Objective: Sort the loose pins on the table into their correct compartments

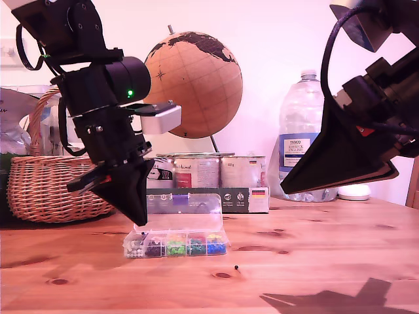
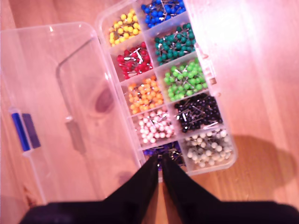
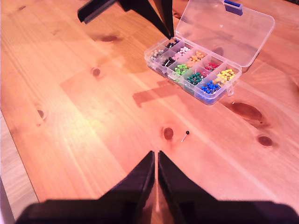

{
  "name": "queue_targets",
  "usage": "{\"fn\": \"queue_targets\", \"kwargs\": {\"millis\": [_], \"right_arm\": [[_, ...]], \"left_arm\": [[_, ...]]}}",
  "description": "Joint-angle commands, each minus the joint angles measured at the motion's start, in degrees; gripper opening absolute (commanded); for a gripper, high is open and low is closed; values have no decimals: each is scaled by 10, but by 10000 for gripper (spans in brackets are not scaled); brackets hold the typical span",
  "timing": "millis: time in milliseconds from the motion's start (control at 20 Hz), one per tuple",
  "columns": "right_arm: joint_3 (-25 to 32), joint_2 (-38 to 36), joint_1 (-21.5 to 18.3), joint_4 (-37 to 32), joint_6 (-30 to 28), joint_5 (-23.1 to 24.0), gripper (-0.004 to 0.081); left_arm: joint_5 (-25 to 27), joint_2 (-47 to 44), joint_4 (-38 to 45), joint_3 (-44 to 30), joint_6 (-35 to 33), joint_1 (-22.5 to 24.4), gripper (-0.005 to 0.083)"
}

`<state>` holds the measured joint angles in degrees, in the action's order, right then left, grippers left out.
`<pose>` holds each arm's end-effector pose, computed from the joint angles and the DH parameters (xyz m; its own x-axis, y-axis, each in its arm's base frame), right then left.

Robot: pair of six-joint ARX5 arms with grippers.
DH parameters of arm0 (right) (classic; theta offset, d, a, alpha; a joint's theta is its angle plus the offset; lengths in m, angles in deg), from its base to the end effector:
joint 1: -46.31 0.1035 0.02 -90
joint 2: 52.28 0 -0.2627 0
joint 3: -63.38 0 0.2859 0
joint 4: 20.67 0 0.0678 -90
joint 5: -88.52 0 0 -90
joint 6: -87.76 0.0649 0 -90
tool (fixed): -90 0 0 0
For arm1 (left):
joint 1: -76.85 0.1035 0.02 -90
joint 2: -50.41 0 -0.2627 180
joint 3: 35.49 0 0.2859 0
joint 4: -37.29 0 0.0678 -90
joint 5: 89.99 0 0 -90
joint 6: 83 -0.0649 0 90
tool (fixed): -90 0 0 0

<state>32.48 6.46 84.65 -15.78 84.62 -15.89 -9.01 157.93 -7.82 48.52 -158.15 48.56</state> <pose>0.1832 0.1655 0.1239 0.4847 0.7006 -0.5237 -0.7871 0.6105 0.0883 0.3556 -0.2030 0.1171 0.2427 -0.3087 -0.9197 0.9254 -0.2106 0.3150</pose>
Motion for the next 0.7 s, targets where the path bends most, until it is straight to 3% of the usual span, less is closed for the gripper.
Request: {"fn": "queue_targets", "kwargs": {"millis": [0,650], "right_arm": [[-8,3,3,-2,-3,0,-12],[-8,3,3,-2,-3,0,-12]], "left_arm": [[-4,21,3,5,1,0,-17],[-1,21,3,5,1,0,-7]]}}
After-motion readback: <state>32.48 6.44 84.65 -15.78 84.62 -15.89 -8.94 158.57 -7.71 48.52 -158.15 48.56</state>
